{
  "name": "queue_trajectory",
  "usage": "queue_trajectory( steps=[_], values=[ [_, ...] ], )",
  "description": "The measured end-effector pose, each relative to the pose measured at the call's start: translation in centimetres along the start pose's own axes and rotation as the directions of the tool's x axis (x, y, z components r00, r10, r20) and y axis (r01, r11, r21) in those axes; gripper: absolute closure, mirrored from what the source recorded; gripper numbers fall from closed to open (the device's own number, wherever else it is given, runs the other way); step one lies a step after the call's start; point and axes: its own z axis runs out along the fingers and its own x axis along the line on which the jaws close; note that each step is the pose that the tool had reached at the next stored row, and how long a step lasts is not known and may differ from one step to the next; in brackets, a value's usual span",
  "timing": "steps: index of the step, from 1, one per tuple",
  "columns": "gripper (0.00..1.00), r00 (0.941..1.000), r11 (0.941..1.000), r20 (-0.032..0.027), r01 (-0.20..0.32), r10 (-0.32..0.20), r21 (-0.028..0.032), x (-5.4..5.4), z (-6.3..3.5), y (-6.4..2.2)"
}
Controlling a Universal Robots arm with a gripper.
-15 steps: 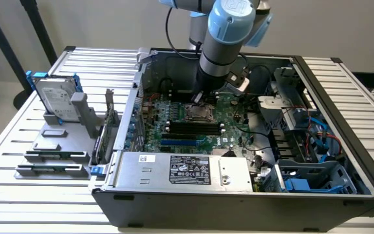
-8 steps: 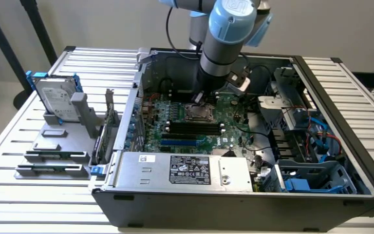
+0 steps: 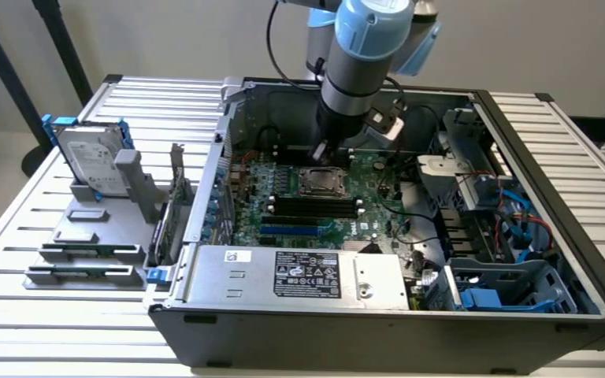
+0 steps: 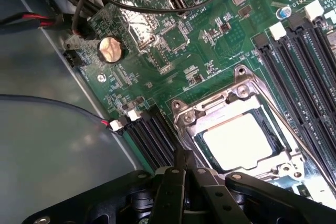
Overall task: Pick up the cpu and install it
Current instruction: 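Install the first cpu locking lever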
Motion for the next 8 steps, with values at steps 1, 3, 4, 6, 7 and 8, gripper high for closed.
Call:
queue_trajectory(
  steps=[1,3,4,6,7,8],
  values=[
    [0.89,1.0,1.0,-0.0023,0.0,0.0,0.0014,-0.1,-0.16,-0.15],
    [0.89,1.0,1.0,-0.0072,0.0,0.0,0.0046,-0.4,-0.47,-0.46],
    [0.89,1.0,1.0,-0.0099,0.0,0.0,0.0064,-0.6,-0.61,-0.59],
    [0.89,0.9999,0.9999,-0.016,0.001,-0.001,0.0105,-1.0,-0.87,-0.75],
    [0.89,0.9998,0.9999,-0.0177,0.001,-0.001,0.0118,-1.3,-1.0,-0.76],
    [0.89,0.9998,0.9999,-0.0182,0.001,-0.001,0.012,-1.5,-1.12,-0.74]
  ],
)
